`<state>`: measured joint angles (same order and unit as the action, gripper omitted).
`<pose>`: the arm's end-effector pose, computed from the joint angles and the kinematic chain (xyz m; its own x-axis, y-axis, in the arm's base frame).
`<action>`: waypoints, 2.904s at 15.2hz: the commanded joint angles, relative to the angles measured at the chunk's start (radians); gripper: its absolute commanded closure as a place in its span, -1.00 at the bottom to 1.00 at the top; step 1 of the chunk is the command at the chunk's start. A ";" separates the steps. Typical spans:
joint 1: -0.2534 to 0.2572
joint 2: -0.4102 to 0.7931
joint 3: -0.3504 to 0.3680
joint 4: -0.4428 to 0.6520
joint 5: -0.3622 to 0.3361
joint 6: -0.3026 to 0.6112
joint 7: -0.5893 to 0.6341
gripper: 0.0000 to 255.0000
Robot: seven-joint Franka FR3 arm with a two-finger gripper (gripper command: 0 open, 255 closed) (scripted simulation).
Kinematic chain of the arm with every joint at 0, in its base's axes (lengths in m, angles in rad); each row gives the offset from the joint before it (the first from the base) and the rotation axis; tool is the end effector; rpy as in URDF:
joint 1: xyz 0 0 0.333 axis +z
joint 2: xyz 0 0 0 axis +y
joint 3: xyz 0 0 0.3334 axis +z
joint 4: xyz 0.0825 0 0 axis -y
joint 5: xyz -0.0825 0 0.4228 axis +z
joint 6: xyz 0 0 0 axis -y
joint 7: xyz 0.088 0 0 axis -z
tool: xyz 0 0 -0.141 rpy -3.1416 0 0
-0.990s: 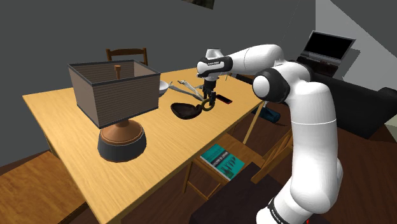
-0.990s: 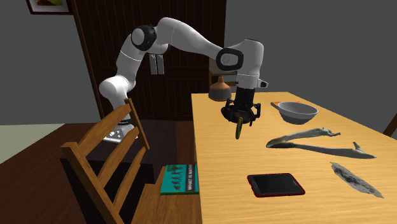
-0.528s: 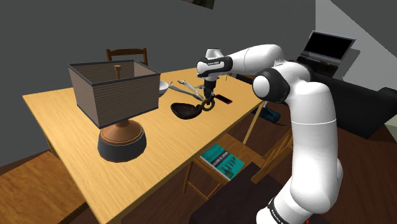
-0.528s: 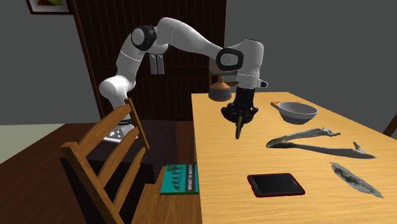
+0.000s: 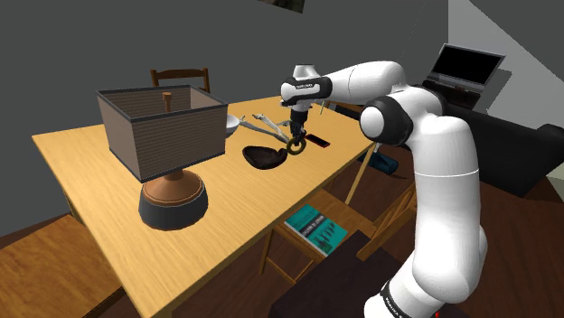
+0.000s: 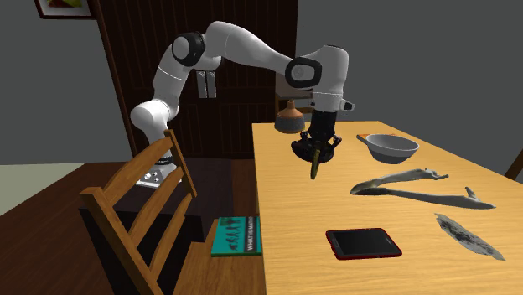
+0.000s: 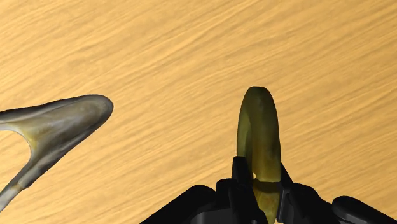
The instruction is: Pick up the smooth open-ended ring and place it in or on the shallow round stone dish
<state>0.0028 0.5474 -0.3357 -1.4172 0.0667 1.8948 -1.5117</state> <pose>0.7166 -0.1991 0.3592 0.3597 0.9263 -0.1121 0.9302 -0.3653 -0.0344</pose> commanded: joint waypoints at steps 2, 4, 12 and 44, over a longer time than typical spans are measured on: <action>0.001 -0.013 -0.002 0.020 -0.004 -0.032 0.000 1.00; 0.000 -0.018 -0.003 0.040 -0.005 -0.057 -0.001 1.00; -0.006 -0.027 -0.007 0.134 -0.008 -0.159 -0.004 1.00; 0.193 0.002 0.054 0.468 -0.016 -0.482 0.268 1.00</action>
<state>0.1832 0.5520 -0.2840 -0.9426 0.0520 1.4093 -1.2590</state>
